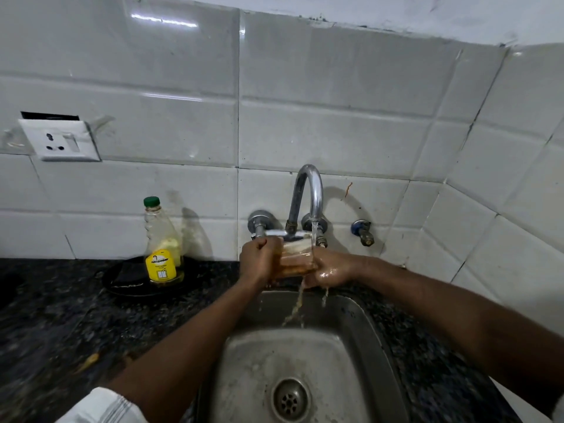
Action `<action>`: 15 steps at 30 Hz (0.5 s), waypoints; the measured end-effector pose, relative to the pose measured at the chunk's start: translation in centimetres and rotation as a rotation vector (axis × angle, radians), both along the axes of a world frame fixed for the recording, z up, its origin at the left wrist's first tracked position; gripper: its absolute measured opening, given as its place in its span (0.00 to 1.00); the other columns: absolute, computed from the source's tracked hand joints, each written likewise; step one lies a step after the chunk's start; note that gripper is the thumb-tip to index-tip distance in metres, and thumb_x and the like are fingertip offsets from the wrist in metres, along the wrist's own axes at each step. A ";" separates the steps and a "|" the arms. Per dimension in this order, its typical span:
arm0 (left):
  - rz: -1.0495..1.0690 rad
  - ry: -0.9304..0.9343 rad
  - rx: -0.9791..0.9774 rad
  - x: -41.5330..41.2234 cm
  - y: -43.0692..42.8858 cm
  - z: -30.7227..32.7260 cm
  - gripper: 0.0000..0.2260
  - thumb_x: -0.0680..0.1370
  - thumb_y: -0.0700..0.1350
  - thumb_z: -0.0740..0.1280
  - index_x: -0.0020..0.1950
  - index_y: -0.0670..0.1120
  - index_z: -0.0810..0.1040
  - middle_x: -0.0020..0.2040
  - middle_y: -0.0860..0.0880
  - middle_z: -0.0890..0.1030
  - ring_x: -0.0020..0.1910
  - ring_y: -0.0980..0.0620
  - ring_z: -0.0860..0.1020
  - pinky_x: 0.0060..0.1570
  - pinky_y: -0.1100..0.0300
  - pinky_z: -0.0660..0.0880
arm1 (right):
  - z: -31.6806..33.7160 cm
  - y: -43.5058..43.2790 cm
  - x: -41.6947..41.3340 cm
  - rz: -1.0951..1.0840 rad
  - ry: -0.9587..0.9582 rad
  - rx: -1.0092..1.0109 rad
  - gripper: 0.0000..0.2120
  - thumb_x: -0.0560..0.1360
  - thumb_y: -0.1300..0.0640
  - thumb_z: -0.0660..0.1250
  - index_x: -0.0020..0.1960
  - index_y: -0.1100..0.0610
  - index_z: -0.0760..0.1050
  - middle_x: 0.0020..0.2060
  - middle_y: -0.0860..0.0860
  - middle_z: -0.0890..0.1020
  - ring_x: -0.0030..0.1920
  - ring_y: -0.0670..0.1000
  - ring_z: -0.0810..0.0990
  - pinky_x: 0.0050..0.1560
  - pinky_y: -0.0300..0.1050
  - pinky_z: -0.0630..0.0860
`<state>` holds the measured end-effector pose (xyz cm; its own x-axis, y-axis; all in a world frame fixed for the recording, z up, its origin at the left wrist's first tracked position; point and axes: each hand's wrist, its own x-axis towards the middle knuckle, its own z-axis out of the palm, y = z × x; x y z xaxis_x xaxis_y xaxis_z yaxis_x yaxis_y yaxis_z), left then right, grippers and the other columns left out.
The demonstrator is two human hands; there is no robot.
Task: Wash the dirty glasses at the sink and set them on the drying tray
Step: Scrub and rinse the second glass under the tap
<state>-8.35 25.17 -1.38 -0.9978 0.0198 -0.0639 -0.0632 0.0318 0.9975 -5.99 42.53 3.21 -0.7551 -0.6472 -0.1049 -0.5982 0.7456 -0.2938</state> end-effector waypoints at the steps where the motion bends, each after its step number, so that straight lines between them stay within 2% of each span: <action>1: -0.028 -0.096 -0.014 -0.2 -0.1 0.4 0.13 0.81 0.50 0.61 0.50 0.41 0.79 0.47 0.40 0.84 0.40 0.43 0.82 0.36 0.48 0.82 | -0.3 0.2 -0.2 -0.012 0.018 0.049 0.14 0.76 0.62 0.63 0.61 0.58 0.77 0.56 0.55 0.81 0.55 0.49 0.78 0.60 0.45 0.75; 2: -0.115 -0.268 -0.012 -0.2 -0.4 0.7 0.15 0.81 0.51 0.59 0.52 0.41 0.77 0.44 0.40 0.82 0.35 0.45 0.80 0.28 0.55 0.77 | -0.4 0.2 -0.2 -0.006 0.057 0.121 0.14 0.76 0.60 0.62 0.60 0.59 0.77 0.55 0.57 0.81 0.54 0.52 0.79 0.59 0.46 0.75; 3: -0.213 -0.421 -0.014 -0.1 -0.7 1.0 0.15 0.81 0.52 0.58 0.53 0.41 0.75 0.42 0.40 0.81 0.32 0.46 0.77 0.25 0.61 0.71 | -0.5 0.2 -0.1 -0.019 0.076 0.168 0.14 0.76 0.60 0.63 0.60 0.58 0.77 0.54 0.56 0.81 0.54 0.53 0.79 0.59 0.46 0.75; 4: -0.269 -0.490 -0.018 0.1 -1.0 1.2 0.16 0.80 0.54 0.57 0.54 0.42 0.74 0.42 0.40 0.81 0.31 0.47 0.77 0.24 0.64 0.68 | -0.7 0.1 0.1 -0.030 0.084 0.207 0.14 0.75 0.60 0.64 0.60 0.57 0.77 0.55 0.55 0.81 0.55 0.53 0.78 0.60 0.48 0.76; 5: -0.277 -0.480 -0.004 0.1 -1.1 1.2 0.17 0.80 0.56 0.58 0.55 0.43 0.74 0.44 0.40 0.81 0.33 0.46 0.77 0.24 0.65 0.68 | -0.7 0.0 0.1 -0.035 0.052 0.179 0.15 0.75 0.61 0.66 0.61 0.55 0.76 0.56 0.54 0.80 0.56 0.52 0.78 0.61 0.49 0.75; 7: -0.159 -0.279 0.077 -0.2 -0.6 0.3 0.17 0.81 0.57 0.61 0.57 0.44 0.76 0.50 0.40 0.82 0.39 0.44 0.81 0.26 0.61 0.74 | -0.1 -0.2 0.4 0.003 -0.005 0.045 0.16 0.74 0.62 0.66 0.60 0.53 0.74 0.57 0.53 0.78 0.58 0.50 0.77 0.62 0.50 0.76; 9: 0.008 -0.091 0.102 -0.1 0.1 -0.2 0.14 0.81 0.52 0.63 0.54 0.42 0.80 0.51 0.39 0.84 0.44 0.42 0.83 0.35 0.53 0.80 | 0.0 0.0 0.1 0.005 0.000 0.025 0.18 0.75 0.64 0.65 0.65 0.55 0.75 0.58 0.55 0.80 0.58 0.51 0.78 0.62 0.49 0.76; 10: 0.065 -0.089 0.102 -0.3 0.4 -0.4 0.15 0.81 0.52 0.64 0.52 0.41 0.81 0.50 0.39 0.84 0.44 0.42 0.84 0.38 0.52 0.80 | 0.1 -0.1 0.0 0.027 0.044 0.093 0.20 0.76 0.66 0.64 0.67 0.54 0.74 0.59 0.55 0.80 0.58 0.51 0.79 0.63 0.47 0.76; 12: 0.119 -0.206 0.119 -0.7 0.6 -0.8 0.20 0.80 0.58 0.63 0.50 0.41 0.81 0.46 0.41 0.84 0.42 0.43 0.84 0.36 0.53 0.79 | -0.5 0.2 -0.5 0.035 0.093 0.175 0.22 0.76 0.67 0.64 0.68 0.53 0.74 0.61 0.54 0.80 0.60 0.52 0.78 0.65 0.47 0.74; 14: 0.183 -0.301 0.135 -1.1 0.9 -0.8 0.26 0.78 0.66 0.62 0.49 0.42 0.80 0.44 0.43 0.84 0.41 0.43 0.84 0.36 0.54 0.80 | -0.6 0.3 -0.6 -0.064 -0.012 0.042 0.21 0.73 0.68 0.64 0.64 0.55 0.76 0.60 0.53 0.80 0.60 0.49 0.78 0.64 0.45 0.74; 15: 0.237 -0.303 0.133 -1.3 1.3 -0.8 0.27 0.77 0.67 0.63 0.47 0.43 0.80 0.44 0.43 0.84 0.41 0.43 0.84 0.38 0.52 0.82 | -0.3 0.3 -0.4 -0.132 -0.111 -0.074 0.18 0.72 0.68 0.65 0.59 0.54 0.77 0.56 0.52 0.81 0.57 0.45 0.79 0.60 0.41 0.76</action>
